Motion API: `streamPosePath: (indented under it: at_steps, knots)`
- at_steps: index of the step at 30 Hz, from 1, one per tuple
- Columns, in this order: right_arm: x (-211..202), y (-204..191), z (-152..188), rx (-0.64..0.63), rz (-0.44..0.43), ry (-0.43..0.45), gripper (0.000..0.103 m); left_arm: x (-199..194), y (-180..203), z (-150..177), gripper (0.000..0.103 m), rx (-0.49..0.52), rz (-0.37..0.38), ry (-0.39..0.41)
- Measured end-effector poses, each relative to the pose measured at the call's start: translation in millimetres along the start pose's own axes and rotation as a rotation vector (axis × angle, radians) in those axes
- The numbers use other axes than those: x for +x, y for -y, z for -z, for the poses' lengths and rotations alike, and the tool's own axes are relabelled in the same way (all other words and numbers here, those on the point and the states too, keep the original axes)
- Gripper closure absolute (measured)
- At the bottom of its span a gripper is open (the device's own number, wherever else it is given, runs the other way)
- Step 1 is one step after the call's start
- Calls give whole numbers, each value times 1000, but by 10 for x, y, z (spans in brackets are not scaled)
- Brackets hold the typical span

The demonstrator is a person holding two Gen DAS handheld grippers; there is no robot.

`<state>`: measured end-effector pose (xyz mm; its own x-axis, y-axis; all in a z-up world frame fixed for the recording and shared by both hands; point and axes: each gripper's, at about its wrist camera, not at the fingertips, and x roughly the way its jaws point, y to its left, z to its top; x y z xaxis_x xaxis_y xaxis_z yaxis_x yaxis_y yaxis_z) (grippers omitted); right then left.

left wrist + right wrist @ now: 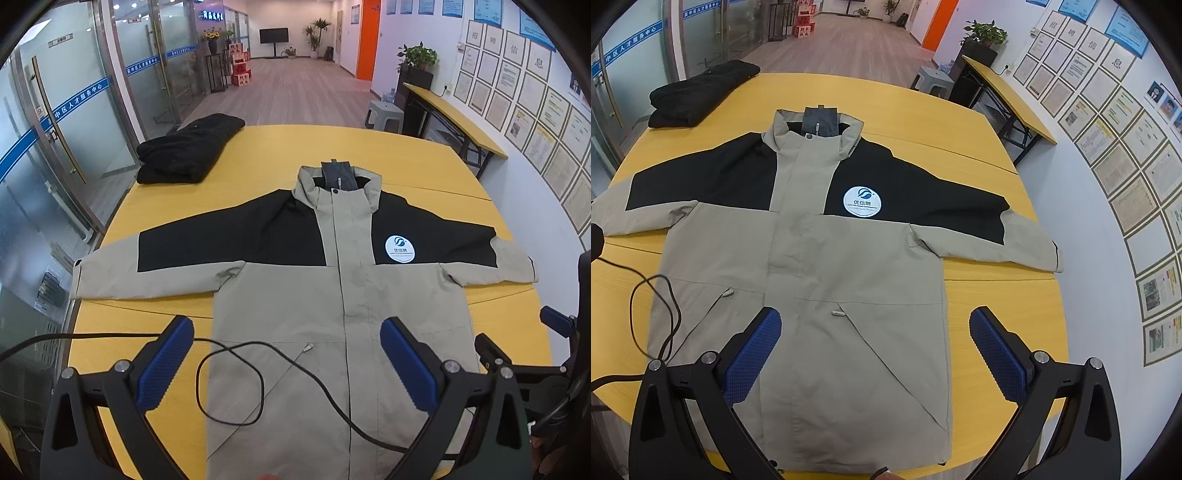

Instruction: Fold clothes

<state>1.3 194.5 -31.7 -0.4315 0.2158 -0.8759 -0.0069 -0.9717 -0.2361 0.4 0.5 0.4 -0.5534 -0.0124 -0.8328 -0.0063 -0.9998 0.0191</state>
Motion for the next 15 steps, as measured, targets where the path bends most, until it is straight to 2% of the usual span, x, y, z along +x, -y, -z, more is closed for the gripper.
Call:
streamPosePath:
  at_steps: [7, 15]
  knots:
    - [5, 30, -26, 16, -31, 11, 0, 1, 94, 2, 0, 14, -17, 8]
    - [26, -32, -25, -6, 7, 13, 0, 33, 10, -22, 0, 6, 9, -6]
